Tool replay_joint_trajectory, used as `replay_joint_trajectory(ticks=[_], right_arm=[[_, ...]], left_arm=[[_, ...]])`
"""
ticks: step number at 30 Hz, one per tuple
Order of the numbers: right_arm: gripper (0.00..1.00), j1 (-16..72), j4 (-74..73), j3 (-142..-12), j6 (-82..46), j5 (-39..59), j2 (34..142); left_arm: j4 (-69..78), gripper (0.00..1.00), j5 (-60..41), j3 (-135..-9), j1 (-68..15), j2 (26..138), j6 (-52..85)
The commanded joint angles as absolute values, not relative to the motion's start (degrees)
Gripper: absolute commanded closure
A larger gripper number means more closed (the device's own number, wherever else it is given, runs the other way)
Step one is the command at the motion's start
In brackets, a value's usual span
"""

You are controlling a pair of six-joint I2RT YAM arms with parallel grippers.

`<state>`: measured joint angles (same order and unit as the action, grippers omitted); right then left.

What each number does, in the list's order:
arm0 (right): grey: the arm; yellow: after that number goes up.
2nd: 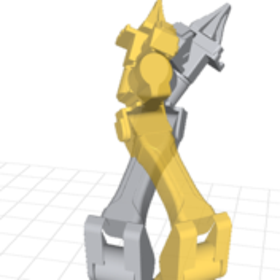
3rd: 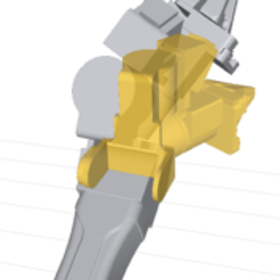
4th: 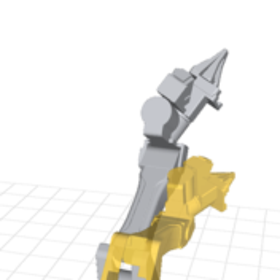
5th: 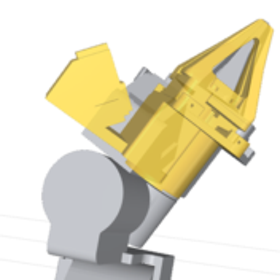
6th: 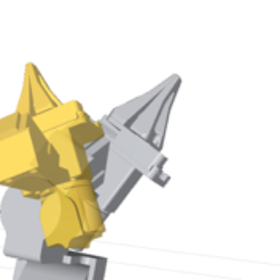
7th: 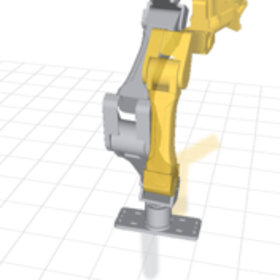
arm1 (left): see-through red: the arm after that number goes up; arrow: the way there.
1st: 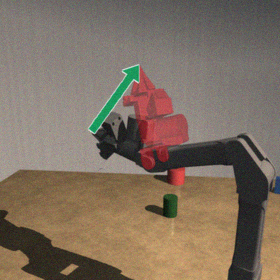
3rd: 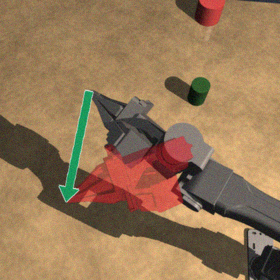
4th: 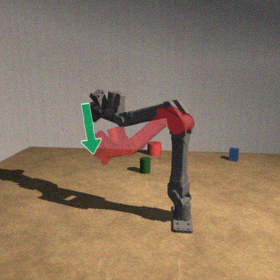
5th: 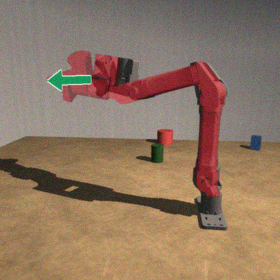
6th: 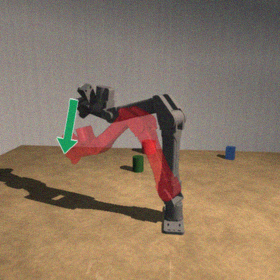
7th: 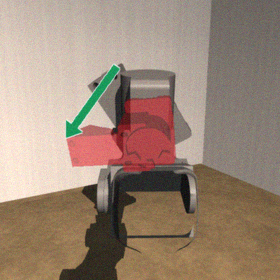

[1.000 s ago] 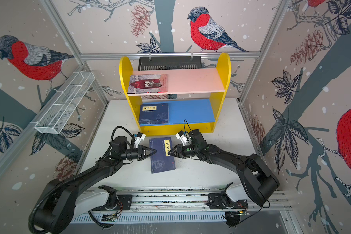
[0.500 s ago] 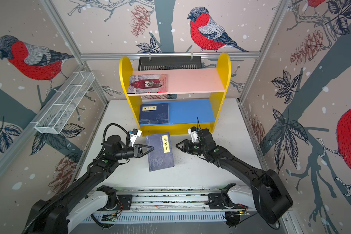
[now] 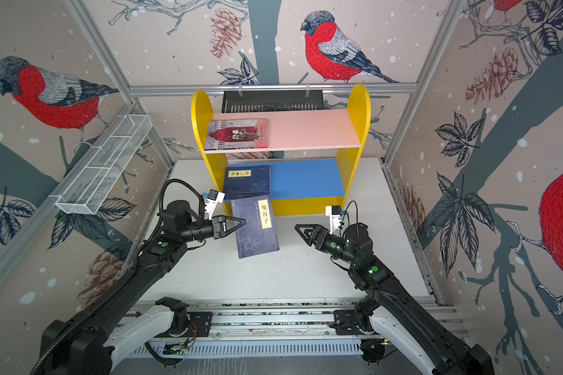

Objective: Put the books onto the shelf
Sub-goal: 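Grasp the book's spine with the left gripper while the right gripper opens and withdraws, then lift the book toward the blue shelf with the left gripper while the right gripper approaches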

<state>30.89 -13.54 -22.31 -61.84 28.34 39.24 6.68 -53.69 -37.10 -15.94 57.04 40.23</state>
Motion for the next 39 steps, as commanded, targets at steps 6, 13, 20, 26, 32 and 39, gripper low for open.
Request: replay_joint_trajectory(ticks=[6,13,20,26,32,39], right_arm=[[0.13,39.1,-24.1,-21.6,-67.7,22.1,40.8],[0.13,45.7,-30.9,-20.7,-71.3,16.9,45.1],[0.12,50.9,-39.4,-20.2,-74.4,12.1,50.3],[0.11,52.7,-45.9,-20.9,-76.1,10.3,56.0],[0.11,53.3,-53.8,-21.9,-78.6,11.0,63.3],[0.11,53.4,-58.8,-25.1,-79.7,12.8,69.6]], left_arm=[[21.1,1.0,-48.5,-34.3,-12.9,57.9,61.7],[30.4,1.0,-48.5,-32.3,-11.5,58.2,71.1],[32.4,1.0,-48.6,-32.9,-11.3,58.9,72.6],[33.9,1.0,-48.4,-32.7,-11.3,59.3,74.2],[35.0,1.0,-48.4,-33.1,-11.3,59.8,75.7],[35.2,1.0,-48.4,-33.0,-11.3,59.6,75.8]])
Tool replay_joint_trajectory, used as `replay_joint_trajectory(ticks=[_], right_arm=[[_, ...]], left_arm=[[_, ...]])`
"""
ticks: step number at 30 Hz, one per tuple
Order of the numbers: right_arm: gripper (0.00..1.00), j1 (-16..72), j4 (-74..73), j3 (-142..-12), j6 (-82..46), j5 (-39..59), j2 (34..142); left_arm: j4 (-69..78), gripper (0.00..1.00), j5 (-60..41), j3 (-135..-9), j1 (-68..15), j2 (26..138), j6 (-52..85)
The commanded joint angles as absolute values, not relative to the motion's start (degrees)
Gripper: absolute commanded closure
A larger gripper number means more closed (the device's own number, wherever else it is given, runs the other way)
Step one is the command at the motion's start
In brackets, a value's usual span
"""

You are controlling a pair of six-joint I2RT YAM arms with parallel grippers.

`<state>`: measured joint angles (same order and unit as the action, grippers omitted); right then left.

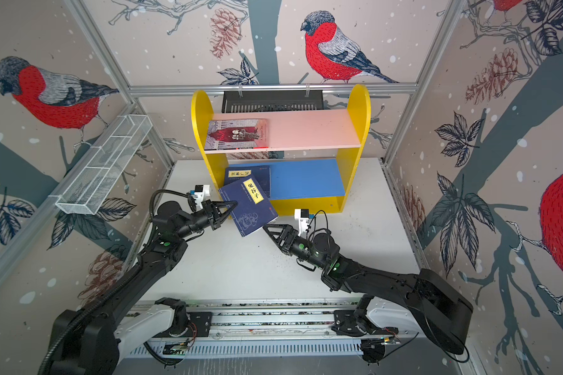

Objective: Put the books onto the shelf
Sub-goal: 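Lift the book toward the blue shelf with the left gripper while the right gripper approaches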

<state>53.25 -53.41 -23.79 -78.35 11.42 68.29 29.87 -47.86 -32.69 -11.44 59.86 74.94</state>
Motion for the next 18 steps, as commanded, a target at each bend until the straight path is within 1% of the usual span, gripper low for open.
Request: replay_joint_trajectory(ticks=[1,6,18], right_arm=[[0.11,53.5,-59.2,-25.4,-79.8,13.0,70.3],[0.11,53.6,-62.0,-26.1,-80.9,12.8,73.9],[0.12,53.0,-63.7,-27.4,-80.6,10.3,76.2]], left_arm=[[35.2,1.0,-48.4,-32.8,-11.3,59.7,75.8],[35.7,1.0,-48.3,-32.4,-11.3,59.4,76.4],[35.2,1.0,-48.8,-31.2,-11.3,57.7,76.8]])
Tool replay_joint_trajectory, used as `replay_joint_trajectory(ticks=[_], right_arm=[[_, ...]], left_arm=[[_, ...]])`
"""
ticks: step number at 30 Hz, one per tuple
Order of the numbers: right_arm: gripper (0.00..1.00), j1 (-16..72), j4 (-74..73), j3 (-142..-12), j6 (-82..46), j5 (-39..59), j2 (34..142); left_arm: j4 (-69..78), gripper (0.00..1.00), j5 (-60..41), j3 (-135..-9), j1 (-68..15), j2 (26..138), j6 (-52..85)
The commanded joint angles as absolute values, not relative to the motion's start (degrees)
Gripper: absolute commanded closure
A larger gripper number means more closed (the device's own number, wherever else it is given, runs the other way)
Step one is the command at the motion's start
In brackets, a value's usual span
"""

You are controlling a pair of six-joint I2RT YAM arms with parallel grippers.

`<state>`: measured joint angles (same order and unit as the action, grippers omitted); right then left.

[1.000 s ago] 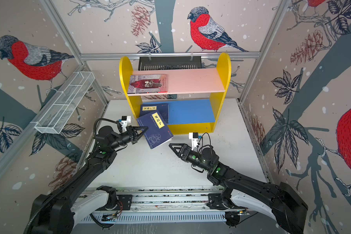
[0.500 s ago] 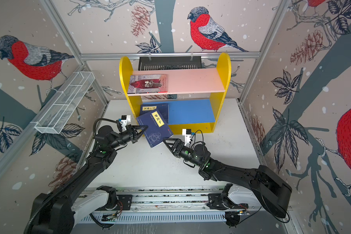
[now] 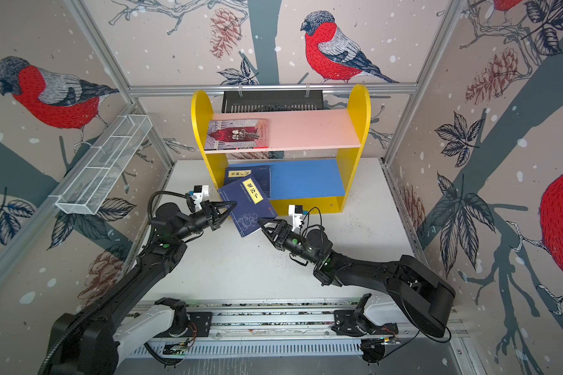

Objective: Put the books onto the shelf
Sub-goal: 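Lift the book toward the blue shelf with the left gripper while the right gripper approaches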

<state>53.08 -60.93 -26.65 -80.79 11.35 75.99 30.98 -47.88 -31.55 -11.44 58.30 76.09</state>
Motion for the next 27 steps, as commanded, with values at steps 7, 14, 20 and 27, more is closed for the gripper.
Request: replay_joint_trajectory(ticks=[7,14,20,27], right_arm=[[0.18,52.7,-60.6,-27.3,-79.7,6.6,75.1],[0.35,52.1,-60.7,-26.4,-79.0,4.0,74.5],[0.54,51.8,-62.7,-27.1,-79.2,4.4,76.8],[0.73,51.0,-64.9,-25.8,-80.0,4.3,77.0]], left_arm=[[34.6,1.0,-48.7,-30.6,-11.3,56.4,77.3],[33.3,1.0,-48.5,-30.5,-11.3,55.6,78.0],[32.8,1.0,-48.3,-29.9,-11.3,55.3,78.2],[31.2,1.0,-47.8,-29.1,-11.2,54.7,77.2]])
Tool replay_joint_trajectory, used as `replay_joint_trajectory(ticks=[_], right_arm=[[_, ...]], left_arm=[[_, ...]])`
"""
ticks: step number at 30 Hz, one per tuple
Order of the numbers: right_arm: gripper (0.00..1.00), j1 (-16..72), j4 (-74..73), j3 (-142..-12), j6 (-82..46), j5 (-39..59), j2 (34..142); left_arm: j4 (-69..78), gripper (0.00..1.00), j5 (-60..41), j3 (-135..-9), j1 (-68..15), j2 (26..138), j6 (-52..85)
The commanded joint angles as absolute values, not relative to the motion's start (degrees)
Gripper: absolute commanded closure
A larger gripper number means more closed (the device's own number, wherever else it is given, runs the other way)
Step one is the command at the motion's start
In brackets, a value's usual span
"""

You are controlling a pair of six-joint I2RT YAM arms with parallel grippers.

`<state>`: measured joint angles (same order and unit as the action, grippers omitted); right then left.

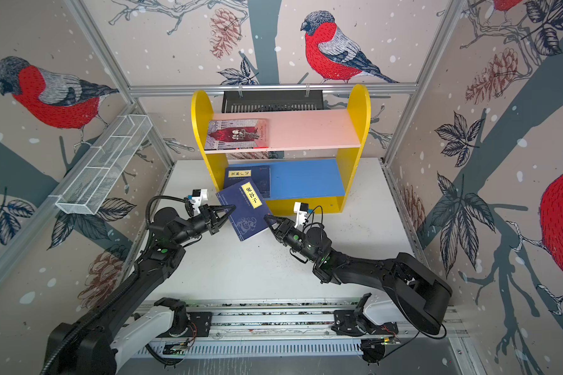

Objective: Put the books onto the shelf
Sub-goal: 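Lift the book toward the blue shelf with the left gripper while the right gripper approaches, then grasp the book's page edge with the right gripper beside the left gripper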

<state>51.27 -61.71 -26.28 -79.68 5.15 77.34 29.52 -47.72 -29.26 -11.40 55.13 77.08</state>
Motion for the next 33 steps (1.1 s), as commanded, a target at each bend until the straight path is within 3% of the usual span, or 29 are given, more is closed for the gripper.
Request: replay_joint_trajectory(ticks=[1,6,8,15,21,33], right_arm=[[0.77,51.0,-64.9,-25.5,-80.0,4.2,76.7],[0.96,49.8,-62.9,-25.2,-79.2,5.6,75.2],[0.98,48.9,-61.1,-26.3,-78.1,8.2,75.4],[0.99,47.2,-58.8,-31.0,-74.8,17.3,78.1],[0.99,45.2,-59.3,-31.7,-74.6,22.0,77.8],[0.99,42.4,-52.2,-34.6,-72.6,34.4,74.9]], left_arm=[[30.9,1.0,-47.7,-28.9,-11.1,54.7,77.0],[29.4,1.0,-47.1,-27.5,-10.9,54.0,76.3],[29.1,1.0,-47.2,-27.1,-10.9,53.6,76.0],[30.5,0.56,-48.8,-25.7,-10.8,52.3,75.6],[31.8,0.37,-50.3,-24.5,-10.8,50.1,71.0],[30.4,0.29,-50.3,-23.1,-10.1,47.2,67.2]])
